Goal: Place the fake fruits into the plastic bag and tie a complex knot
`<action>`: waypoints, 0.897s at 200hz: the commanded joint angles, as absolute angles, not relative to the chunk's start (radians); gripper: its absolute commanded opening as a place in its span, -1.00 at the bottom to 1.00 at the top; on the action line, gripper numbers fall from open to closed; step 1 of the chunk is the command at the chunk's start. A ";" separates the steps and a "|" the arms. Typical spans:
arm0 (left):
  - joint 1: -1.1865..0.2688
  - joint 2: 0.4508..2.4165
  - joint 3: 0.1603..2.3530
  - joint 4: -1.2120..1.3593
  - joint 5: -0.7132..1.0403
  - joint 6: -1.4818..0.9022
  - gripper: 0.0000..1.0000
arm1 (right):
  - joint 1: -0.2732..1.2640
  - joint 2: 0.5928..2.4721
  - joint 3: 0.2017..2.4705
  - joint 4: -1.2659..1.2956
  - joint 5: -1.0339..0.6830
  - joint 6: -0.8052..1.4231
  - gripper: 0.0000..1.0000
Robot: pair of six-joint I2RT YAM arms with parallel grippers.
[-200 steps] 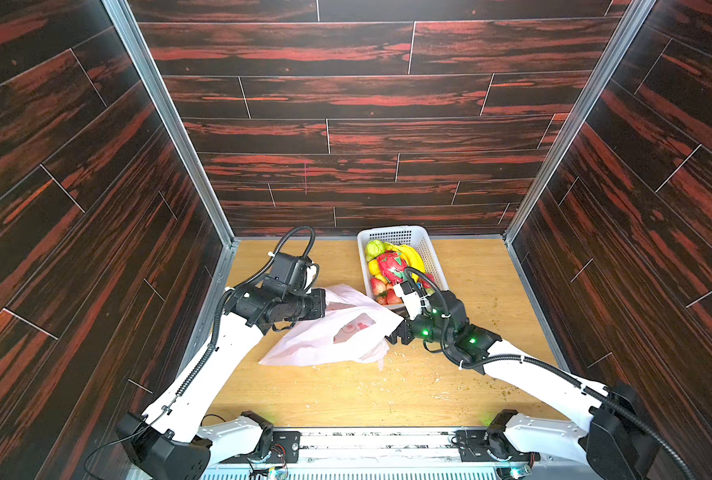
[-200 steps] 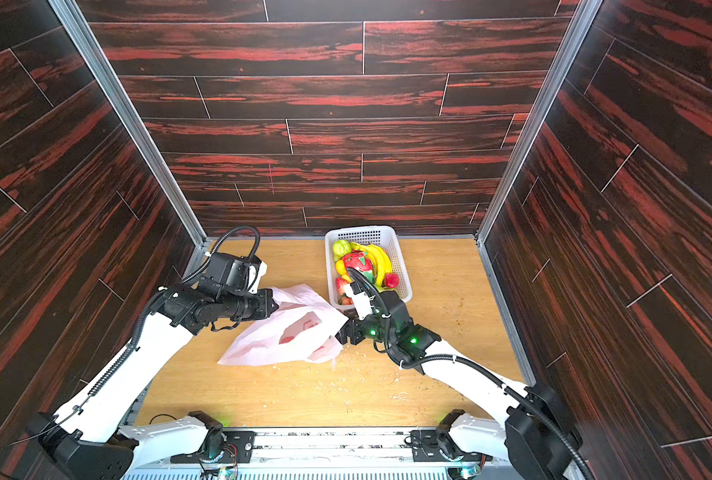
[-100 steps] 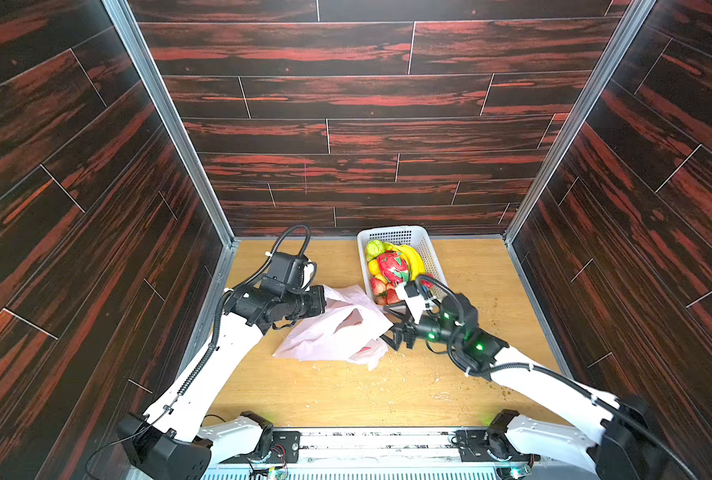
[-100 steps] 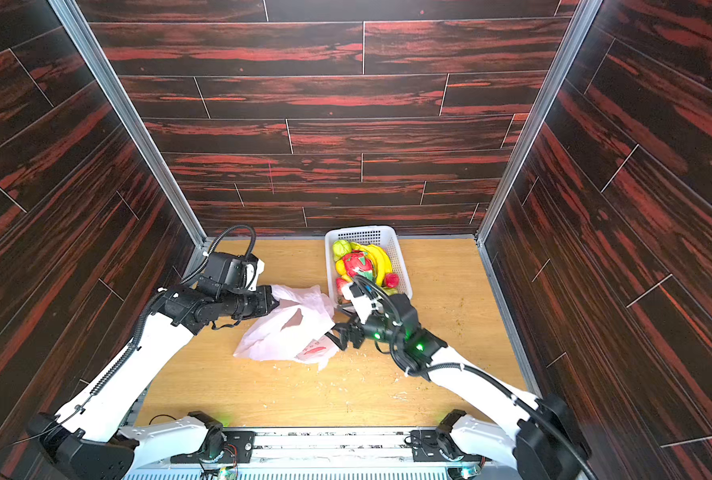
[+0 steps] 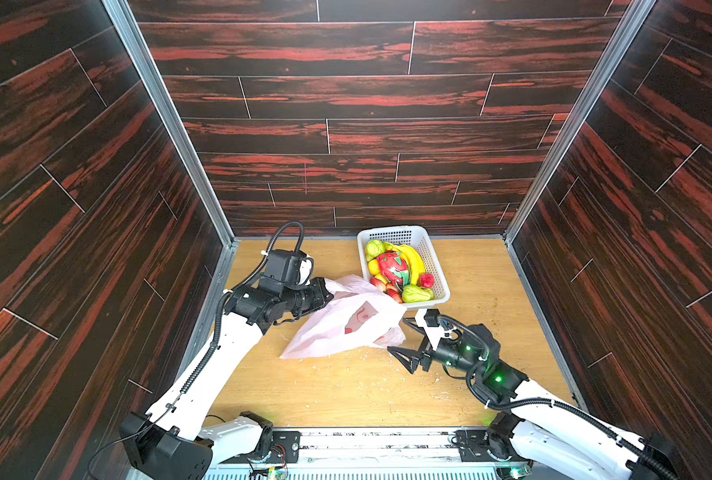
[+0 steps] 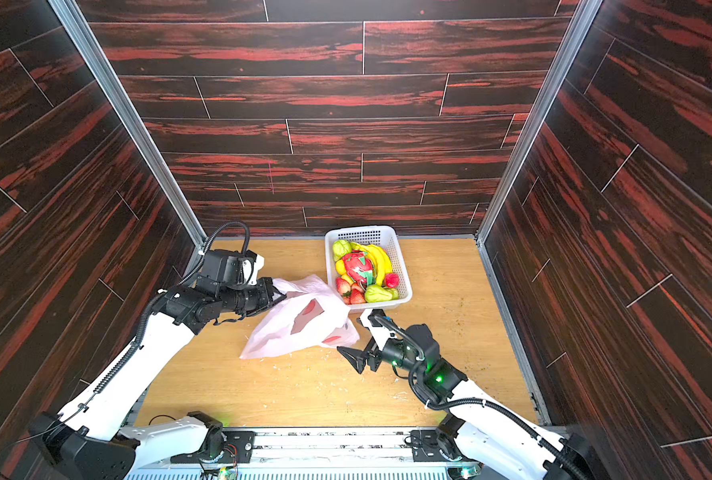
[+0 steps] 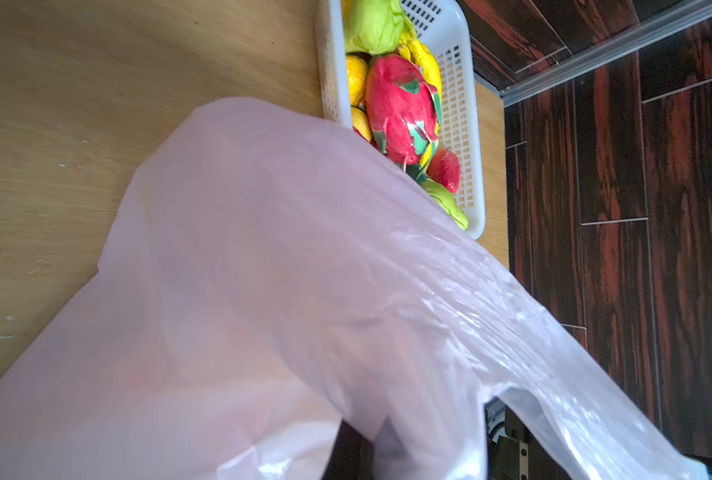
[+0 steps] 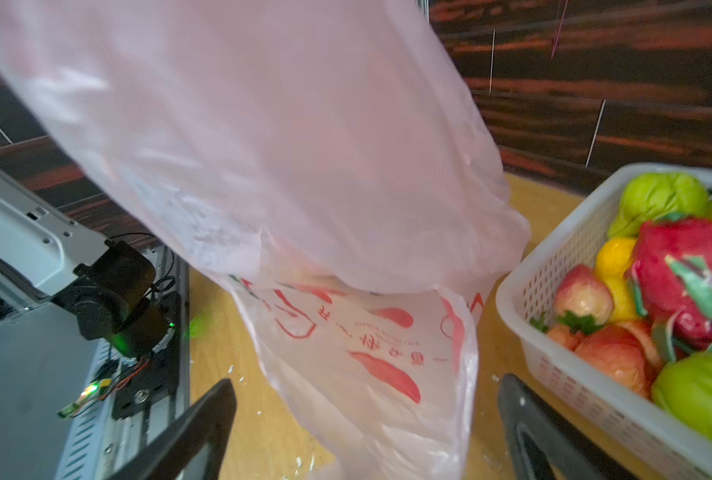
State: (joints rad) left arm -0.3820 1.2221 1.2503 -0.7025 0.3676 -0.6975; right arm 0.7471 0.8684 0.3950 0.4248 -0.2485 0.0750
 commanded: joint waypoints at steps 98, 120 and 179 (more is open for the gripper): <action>-0.374 1.169 1.233 -0.683 0.503 -0.535 -1.00 | 0.751 0.965 0.600 0.472 -0.226 -0.139 0.98; -0.374 1.152 1.224 -0.682 0.516 -0.489 -1.00 | 0.750 0.982 0.648 0.450 -0.288 -0.135 0.97; -0.374 1.089 1.158 -0.657 0.600 -0.314 -1.00 | 0.740 1.077 0.815 0.367 -0.500 0.000 -0.19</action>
State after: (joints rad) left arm -0.3794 1.1381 1.1946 -0.6777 0.5385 -0.4332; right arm 0.7460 1.0420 0.7624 0.4011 -0.4026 -0.0715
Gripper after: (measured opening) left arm 0.068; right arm 0.560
